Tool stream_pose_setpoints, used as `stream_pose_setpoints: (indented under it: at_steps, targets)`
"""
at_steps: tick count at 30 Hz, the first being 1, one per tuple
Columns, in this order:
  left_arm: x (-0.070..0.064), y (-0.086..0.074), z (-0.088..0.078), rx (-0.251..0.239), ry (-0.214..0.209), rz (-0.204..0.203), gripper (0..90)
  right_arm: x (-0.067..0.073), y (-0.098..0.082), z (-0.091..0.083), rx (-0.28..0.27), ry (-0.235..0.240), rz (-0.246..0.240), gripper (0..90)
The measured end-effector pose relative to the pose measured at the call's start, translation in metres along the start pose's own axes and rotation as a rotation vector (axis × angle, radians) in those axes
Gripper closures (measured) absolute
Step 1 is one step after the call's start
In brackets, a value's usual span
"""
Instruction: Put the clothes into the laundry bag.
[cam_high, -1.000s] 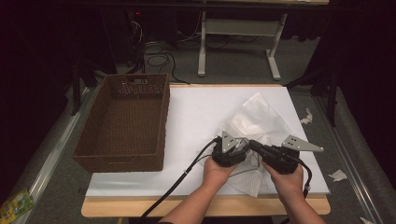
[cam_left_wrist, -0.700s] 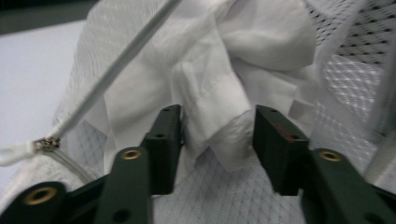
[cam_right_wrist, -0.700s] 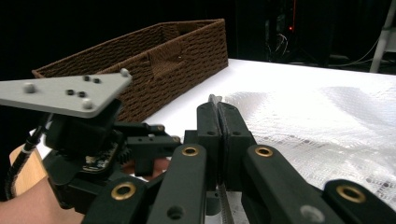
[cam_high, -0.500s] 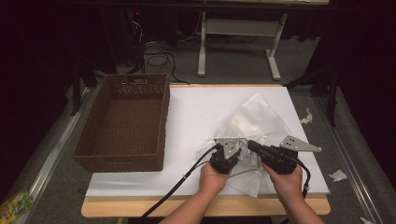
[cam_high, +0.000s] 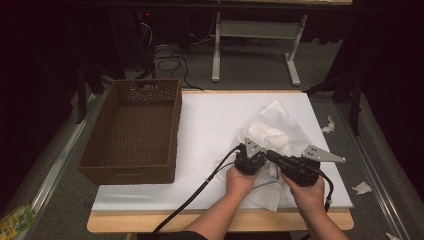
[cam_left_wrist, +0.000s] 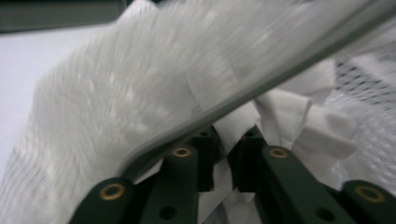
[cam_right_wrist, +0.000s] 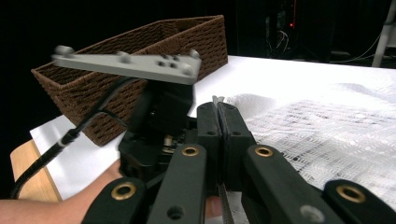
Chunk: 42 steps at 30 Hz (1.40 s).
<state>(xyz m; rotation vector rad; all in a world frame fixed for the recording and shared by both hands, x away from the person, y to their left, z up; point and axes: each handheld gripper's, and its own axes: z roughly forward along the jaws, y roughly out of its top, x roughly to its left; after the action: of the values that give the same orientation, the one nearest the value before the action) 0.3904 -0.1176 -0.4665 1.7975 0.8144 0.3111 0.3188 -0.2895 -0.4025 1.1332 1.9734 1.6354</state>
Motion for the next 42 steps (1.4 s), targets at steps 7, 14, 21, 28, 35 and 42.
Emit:
stream_pose_setpoints:
  at_steps: [7, 14, 21, 28, 35, 42]
  targets:
    - [0.003, 0.002, -0.037, 0.005, -0.053, 0.028, 40.9, -0.002, -0.002, 0.001, 0.008, -0.005, 0.002, 89.2]
    - [0.017, -0.014, -0.082, 0.027, 0.036, 0.114, 39.4, 0.0, -0.001, 0.0, 0.009, -0.009, -0.007, 89.2]
    - [0.042, -0.008, -0.053, 0.127, 0.16, 0.095, 26.5, 0.001, -0.002, 0.001, 0.012, -0.011, -0.005, 89.2]
    - [0.056, 0.002, -0.049, 0.192, 0.175, 0.112, 69.8, -0.001, -0.003, 0.0, 0.017, -0.004, -0.004, 88.9]
    - [0.057, 0.0, -0.104, 0.177, 0.174, 0.154, 84.9, 0.0, -0.007, 0.004, 0.047, 0.01, -0.002, 88.3]
    - [0.056, -0.03, -0.132, 0.153, 0.121, 0.128, 84.4, 0.006, -0.014, 0.009, 0.098, 0.028, -0.005, 87.0]
